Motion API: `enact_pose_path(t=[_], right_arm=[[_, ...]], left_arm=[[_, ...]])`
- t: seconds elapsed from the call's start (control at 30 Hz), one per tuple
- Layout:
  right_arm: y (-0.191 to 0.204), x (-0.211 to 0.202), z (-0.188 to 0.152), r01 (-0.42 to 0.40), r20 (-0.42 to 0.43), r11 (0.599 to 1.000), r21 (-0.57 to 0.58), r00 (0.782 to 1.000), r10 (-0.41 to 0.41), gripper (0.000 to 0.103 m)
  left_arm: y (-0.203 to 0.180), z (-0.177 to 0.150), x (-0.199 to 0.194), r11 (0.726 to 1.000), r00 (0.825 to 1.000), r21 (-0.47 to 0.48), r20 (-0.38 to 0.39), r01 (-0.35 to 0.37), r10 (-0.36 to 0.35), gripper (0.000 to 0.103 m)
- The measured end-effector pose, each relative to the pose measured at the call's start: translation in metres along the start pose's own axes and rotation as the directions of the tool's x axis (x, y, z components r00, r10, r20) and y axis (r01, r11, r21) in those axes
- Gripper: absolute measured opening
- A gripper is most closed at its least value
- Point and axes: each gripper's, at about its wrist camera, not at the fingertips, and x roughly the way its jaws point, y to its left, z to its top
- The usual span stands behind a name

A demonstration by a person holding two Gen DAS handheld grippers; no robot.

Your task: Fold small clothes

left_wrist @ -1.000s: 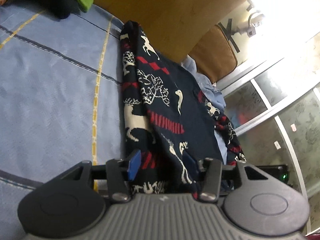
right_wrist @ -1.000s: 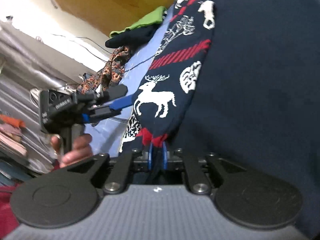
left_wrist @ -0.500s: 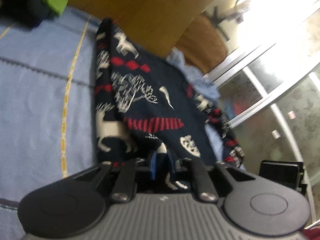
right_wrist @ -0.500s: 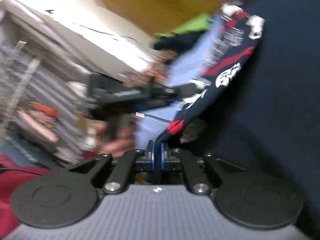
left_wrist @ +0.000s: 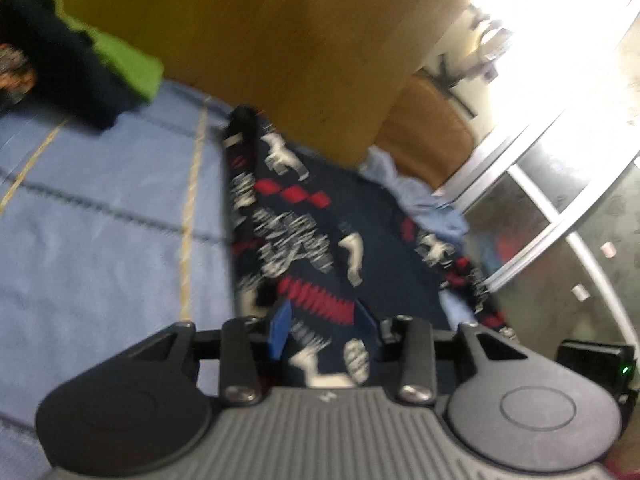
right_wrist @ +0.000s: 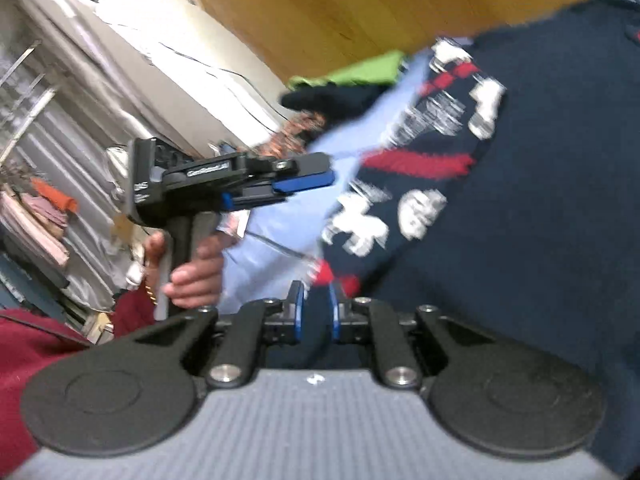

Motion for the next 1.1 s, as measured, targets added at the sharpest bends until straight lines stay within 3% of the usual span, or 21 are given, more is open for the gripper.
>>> enact_pose_path(t=[0.13, 0.23, 0.33, 0.37, 0.4, 0.47, 0.53, 0.63, 0.7, 0.83, 0.9, 1.0, 1.1], right_arm=[[0.011, 0.039, -0.004, -0.054, -0.045, 0.998, -0.045, 0.998, 0.051, 0.017], [0.011, 0.068, -0.012, 0.039, -0.146, 0.994, -0.104, 0.988, -0.054, 0.014], [0.009, 0.066, -0.013, 0.019, -0.156, 0.994, -0.106, 0.987, -0.036, 0.017], [0.01, 0.064, -0.013, 0.013, -0.163, 0.992, -0.125, 0.986, -0.033, 0.027], [0.012, 0.061, -0.014, -0.003, -0.17, 0.99, -0.144, 0.985, -0.022, 0.043], [0.021, 0.058, -0.017, -0.041, -0.185, 0.978, -0.205, 0.983, 0.002, 0.056], [0.034, 0.06, -0.022, -0.036, -0.196, 0.953, -0.301, 0.98, -0.025, 0.058], [0.044, 0.07, -0.027, -0.008, -0.202, 0.909, -0.417, 0.976, -0.084, 0.052], [0.049, 0.079, -0.028, 0.06, -0.168, 0.863, -0.502, 0.972, -0.165, 0.013], [0.048, 0.078, -0.022, 0.091, -0.151, 0.841, -0.533, 0.968, -0.2, 0.011], [0.055, 0.07, -0.019, 0.053, -0.143, 0.843, -0.535, 0.978, -0.153, 0.011], [0.052, 0.052, -0.008, -0.016, -0.137, 0.886, -0.463, 0.989, -0.053, 0.011], [0.024, 0.059, -0.005, -0.048, -0.204, 0.952, -0.301, 0.979, -0.015, 0.011]], left_arm=[[-0.015, 0.005, 0.021, 0.998, 0.999, 0.058, -0.047, 0.017, -0.014, 0.035], [-0.017, 0.006, 0.048, 0.995, 0.992, 0.096, -0.123, 0.016, -0.004, 0.035], [-0.007, 0.002, 0.073, 0.994, 0.985, 0.106, -0.173, -0.007, 0.026, 0.029], [-0.004, 0.003, 0.074, 0.995, 0.987, 0.097, -0.163, 0.009, 0.007, 0.03], [0.0, 0.005, 0.074, 0.997, 0.986, 0.075, -0.166, 0.02, -0.007, 0.03], [0.007, 0.008, 0.075, 0.999, 0.984, 0.024, -0.172, 0.038, -0.033, 0.029], [0.01, 0.008, 0.075, 0.999, 0.985, 0.019, -0.169, 0.039, -0.036, 0.026], [0.01, 0.009, 0.076, 0.999, 0.985, 0.017, -0.171, 0.033, -0.029, 0.025], [0.01, 0.01, 0.076, 1.0, 0.985, 0.012, -0.171, 0.028, -0.026, 0.025], [0.009, 0.01, 0.077, 1.0, 0.985, 0.009, -0.171, 0.026, -0.024, 0.025], [0.009, 0.01, 0.078, 1.0, 0.985, 0.005, -0.173, 0.029, -0.028, 0.025], [0.009, 0.01, 0.077, 1.0, 0.984, 0.007, -0.174, 0.028, -0.026, 0.025], [0.01, 0.01, 0.078, 0.999, 0.984, 0.008, -0.175, 0.031, -0.029, 0.025]])
